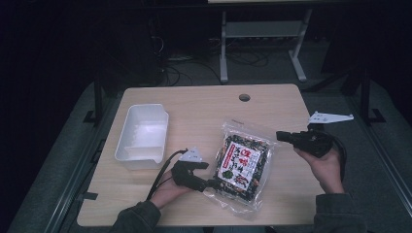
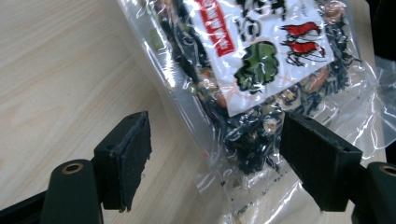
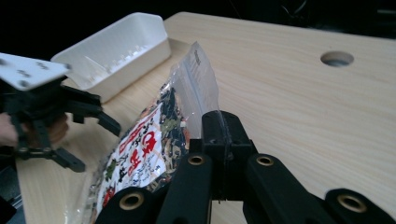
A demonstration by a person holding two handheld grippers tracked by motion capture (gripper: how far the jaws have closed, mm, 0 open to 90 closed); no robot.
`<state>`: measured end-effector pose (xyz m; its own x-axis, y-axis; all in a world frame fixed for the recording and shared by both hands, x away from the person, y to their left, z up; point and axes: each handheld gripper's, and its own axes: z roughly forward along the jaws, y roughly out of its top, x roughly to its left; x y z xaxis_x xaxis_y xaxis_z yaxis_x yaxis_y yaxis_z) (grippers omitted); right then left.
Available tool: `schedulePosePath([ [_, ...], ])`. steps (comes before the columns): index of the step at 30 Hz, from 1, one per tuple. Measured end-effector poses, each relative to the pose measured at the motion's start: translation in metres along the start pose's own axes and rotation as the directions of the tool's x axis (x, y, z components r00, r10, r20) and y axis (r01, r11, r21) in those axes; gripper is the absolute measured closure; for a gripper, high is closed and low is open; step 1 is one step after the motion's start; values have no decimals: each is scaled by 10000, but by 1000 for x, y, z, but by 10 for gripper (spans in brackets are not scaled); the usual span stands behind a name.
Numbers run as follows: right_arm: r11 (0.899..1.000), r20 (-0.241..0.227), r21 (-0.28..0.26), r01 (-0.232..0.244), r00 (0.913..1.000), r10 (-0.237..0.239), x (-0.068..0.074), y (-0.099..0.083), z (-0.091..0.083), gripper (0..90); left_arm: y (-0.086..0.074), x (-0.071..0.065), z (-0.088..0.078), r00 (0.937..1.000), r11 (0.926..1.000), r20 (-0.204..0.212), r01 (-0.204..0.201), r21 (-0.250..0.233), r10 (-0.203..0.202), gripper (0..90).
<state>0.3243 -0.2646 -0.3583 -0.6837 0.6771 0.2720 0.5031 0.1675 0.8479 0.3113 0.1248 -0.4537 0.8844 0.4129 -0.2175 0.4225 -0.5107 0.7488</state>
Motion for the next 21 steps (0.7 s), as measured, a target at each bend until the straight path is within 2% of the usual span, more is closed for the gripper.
schedulePosePath([
  [5,9990,-264,-281,337,9991,-344,12,8,-4,895,0,2,4,9982,9996,529,275,39,-277,238],
  [10,9969,-500,-489,618,9967,-643,24,15,-7,895,1,4,11,9966,9993,759,298,208,-313,258],
  [13,9948,-516,-532,866,9947,-893,30,18,-7,895,2,2,11,9948,9997,1002,171,192,-190,320],
  [16,9934,-532,-583,990,9933,-1022,35,20,-7,895,3,1,9,9946,9999,1037,87,136,-100,361],
  [18,9931,-541,-610,1005,9931,-1038,36,21,-7,895,3,2,7,9942,9999,1073,87,77,-95,428],
  [19,9925,-593,-699,1006,9927,-1048,37,21,-7,895,2,4,4,9917,10000,1283,48,-14,-46,462],
  [21,9927,-566,-682,997,9930,-1036,38,21,-7,895,1,4,2,9904,10000,1382,-36,-56,43,521],
])
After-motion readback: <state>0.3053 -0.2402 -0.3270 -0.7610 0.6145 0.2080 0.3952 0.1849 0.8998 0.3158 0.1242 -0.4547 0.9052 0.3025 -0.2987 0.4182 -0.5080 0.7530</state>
